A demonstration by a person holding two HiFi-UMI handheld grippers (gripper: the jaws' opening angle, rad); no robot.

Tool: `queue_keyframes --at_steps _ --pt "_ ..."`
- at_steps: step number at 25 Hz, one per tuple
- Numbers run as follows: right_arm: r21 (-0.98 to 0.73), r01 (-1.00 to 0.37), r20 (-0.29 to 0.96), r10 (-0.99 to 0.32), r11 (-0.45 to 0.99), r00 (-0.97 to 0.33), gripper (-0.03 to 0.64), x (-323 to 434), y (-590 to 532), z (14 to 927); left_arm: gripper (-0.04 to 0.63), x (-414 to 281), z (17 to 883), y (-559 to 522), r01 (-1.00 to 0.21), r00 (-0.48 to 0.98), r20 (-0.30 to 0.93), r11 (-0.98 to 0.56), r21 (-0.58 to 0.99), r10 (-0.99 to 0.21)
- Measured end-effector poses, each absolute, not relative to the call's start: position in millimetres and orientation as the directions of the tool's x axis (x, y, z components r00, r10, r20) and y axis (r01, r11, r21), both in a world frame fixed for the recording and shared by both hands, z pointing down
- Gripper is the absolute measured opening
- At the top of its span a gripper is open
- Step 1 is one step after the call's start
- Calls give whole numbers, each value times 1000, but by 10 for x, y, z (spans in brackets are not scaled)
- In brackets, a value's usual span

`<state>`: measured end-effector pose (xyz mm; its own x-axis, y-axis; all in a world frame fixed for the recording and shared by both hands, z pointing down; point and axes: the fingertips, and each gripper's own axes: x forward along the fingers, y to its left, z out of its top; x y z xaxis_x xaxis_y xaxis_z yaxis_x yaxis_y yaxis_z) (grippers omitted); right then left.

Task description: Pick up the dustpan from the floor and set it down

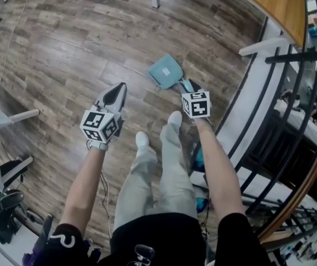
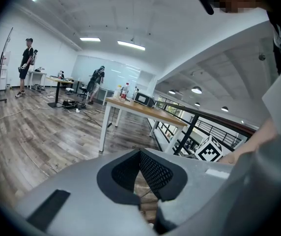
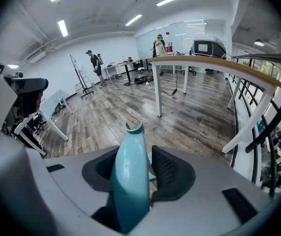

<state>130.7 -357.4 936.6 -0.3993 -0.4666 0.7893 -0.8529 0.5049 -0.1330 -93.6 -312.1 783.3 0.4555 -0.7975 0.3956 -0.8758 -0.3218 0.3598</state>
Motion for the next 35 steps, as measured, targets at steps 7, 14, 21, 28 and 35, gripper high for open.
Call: queue_keyframes --at_steps 7,14,21,28,35 --pt "-91 -847 796 -473 524 -378 105 1274 -3570 9325 -2 -844 7840 -3117 -877 454 399 -322 356 -796" --pt "-39 -834 800 -483 550 -355 94 1399 -3522 9303 -2 -739 7766 -3114 -878 458 398 -332 346 -795" --pt "-48 -844 808 -476 535 -347 89 1523 -3375 9172 -2 -749 7608 -3037 -881 452 391 -334 334 -801" --pt "-43 -856 792 -505 514 -343 89 1622 -3193 8774 -2 -753 7247 -2903 -880 457 363 -355 315 -812" --pt "-26 -872 750 -567 489 -340 89 1627 -3138 7886 -2 -801 6609 -2696 -875 468 321 -380 301 -823"
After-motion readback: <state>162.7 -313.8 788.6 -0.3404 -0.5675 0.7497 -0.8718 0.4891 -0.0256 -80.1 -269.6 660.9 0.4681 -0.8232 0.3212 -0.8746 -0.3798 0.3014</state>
